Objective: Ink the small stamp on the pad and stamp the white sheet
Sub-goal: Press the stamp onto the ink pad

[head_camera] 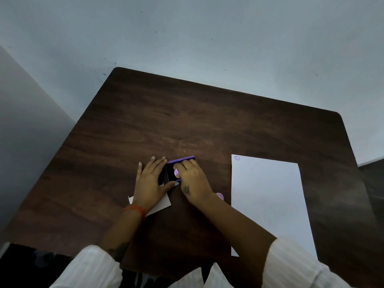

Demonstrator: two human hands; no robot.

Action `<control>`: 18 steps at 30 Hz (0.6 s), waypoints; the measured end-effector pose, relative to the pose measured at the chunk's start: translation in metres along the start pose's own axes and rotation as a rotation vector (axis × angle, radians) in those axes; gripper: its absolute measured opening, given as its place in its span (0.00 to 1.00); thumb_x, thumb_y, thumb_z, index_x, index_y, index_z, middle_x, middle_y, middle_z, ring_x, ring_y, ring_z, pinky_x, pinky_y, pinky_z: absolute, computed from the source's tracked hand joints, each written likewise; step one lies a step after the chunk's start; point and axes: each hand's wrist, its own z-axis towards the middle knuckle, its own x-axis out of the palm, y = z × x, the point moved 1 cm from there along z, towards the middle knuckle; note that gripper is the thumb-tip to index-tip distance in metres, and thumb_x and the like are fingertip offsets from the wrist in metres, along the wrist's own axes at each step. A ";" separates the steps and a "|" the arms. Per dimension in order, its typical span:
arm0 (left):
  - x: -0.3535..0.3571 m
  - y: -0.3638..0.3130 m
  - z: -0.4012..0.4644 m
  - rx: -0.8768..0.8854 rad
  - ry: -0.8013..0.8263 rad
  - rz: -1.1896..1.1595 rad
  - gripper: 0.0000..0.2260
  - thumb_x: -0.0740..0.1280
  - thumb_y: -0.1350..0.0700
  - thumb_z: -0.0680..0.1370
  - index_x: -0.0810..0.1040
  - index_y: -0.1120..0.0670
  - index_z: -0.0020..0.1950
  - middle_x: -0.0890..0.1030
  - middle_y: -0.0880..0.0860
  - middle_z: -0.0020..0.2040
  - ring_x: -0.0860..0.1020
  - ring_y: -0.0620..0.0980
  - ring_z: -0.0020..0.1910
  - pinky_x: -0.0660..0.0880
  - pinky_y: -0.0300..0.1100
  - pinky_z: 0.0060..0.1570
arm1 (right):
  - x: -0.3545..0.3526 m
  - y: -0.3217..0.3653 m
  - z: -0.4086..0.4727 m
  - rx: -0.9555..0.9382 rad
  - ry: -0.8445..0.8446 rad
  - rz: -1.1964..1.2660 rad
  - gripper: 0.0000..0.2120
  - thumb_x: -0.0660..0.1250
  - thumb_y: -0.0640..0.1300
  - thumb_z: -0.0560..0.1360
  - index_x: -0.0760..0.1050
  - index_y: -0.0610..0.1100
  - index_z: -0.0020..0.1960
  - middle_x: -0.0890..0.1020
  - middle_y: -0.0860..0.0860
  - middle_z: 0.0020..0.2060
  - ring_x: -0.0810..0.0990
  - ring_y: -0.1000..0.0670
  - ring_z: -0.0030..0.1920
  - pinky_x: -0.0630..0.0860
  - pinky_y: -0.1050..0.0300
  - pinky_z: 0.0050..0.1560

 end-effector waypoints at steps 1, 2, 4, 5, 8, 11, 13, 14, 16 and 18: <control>0.001 0.000 0.000 0.001 0.003 -0.028 0.31 0.70 0.46 0.69 0.65 0.53 0.69 0.68 0.52 0.71 0.58 0.52 0.74 0.45 0.56 0.73 | 0.000 0.001 -0.001 0.022 0.005 0.008 0.17 0.68 0.32 0.68 0.74 0.34 0.56 0.80 0.36 0.52 0.76 0.37 0.55 0.75 0.45 0.56; 0.001 0.000 0.000 0.002 0.002 -0.046 0.31 0.70 0.47 0.69 0.65 0.54 0.69 0.68 0.52 0.71 0.58 0.52 0.74 0.44 0.55 0.73 | 0.001 0.002 0.000 0.043 0.016 0.011 0.18 0.67 0.32 0.69 0.73 0.34 0.58 0.79 0.36 0.54 0.75 0.37 0.57 0.74 0.45 0.58; 0.001 -0.001 0.000 0.009 -0.001 -0.054 0.31 0.70 0.48 0.69 0.65 0.54 0.69 0.68 0.53 0.71 0.58 0.52 0.74 0.43 0.55 0.73 | 0.001 0.004 0.000 0.090 0.033 0.014 0.19 0.66 0.33 0.70 0.71 0.34 0.60 0.77 0.36 0.57 0.72 0.38 0.60 0.71 0.46 0.61; 0.002 0.000 0.000 0.013 -0.002 -0.056 0.31 0.71 0.48 0.69 0.65 0.55 0.69 0.68 0.53 0.71 0.58 0.52 0.74 0.43 0.56 0.73 | 0.002 0.005 -0.001 0.114 0.031 0.024 0.19 0.66 0.33 0.70 0.71 0.35 0.61 0.77 0.37 0.58 0.72 0.39 0.60 0.71 0.46 0.61; 0.002 0.001 0.001 0.016 -0.007 -0.058 0.31 0.71 0.48 0.69 0.66 0.55 0.69 0.68 0.53 0.71 0.58 0.53 0.74 0.44 0.56 0.73 | 0.004 0.005 -0.001 0.161 0.002 0.077 0.17 0.65 0.33 0.70 0.73 0.36 0.59 0.78 0.38 0.56 0.73 0.40 0.57 0.72 0.49 0.58; 0.004 0.003 0.001 0.019 -0.006 -0.060 0.31 0.71 0.49 0.69 0.66 0.55 0.69 0.68 0.53 0.71 0.58 0.53 0.74 0.44 0.57 0.73 | 0.003 0.002 0.000 0.180 -0.008 0.102 0.16 0.66 0.34 0.70 0.74 0.37 0.58 0.79 0.39 0.54 0.74 0.41 0.56 0.72 0.50 0.57; 0.003 0.003 0.001 0.015 -0.001 -0.066 0.31 0.71 0.50 0.69 0.65 0.55 0.69 0.67 0.53 0.72 0.57 0.53 0.74 0.43 0.57 0.73 | 0.002 0.004 0.000 0.176 0.008 0.094 0.16 0.65 0.34 0.72 0.72 0.37 0.60 0.78 0.39 0.57 0.73 0.41 0.58 0.71 0.49 0.59; 0.003 0.002 0.002 0.013 0.002 -0.067 0.31 0.71 0.50 0.70 0.65 0.55 0.70 0.67 0.53 0.72 0.57 0.53 0.74 0.42 0.57 0.73 | 0.002 0.005 -0.001 0.166 0.010 0.088 0.17 0.64 0.34 0.72 0.71 0.36 0.60 0.77 0.38 0.57 0.72 0.41 0.59 0.71 0.49 0.59; 0.003 0.001 0.002 0.007 0.008 -0.070 0.31 0.71 0.51 0.70 0.65 0.55 0.70 0.67 0.53 0.72 0.57 0.53 0.74 0.42 0.57 0.73 | 0.002 0.005 -0.003 0.144 0.008 0.075 0.16 0.64 0.33 0.72 0.72 0.36 0.59 0.77 0.37 0.56 0.73 0.40 0.58 0.72 0.48 0.58; 0.002 0.002 0.001 0.006 0.006 -0.079 0.31 0.72 0.51 0.69 0.65 0.56 0.69 0.67 0.53 0.72 0.57 0.53 0.74 0.43 0.58 0.73 | -0.003 0.002 0.000 0.127 -0.006 0.128 0.10 0.66 0.32 0.69 0.76 0.35 0.50 0.81 0.36 0.48 0.77 0.39 0.51 0.76 0.45 0.53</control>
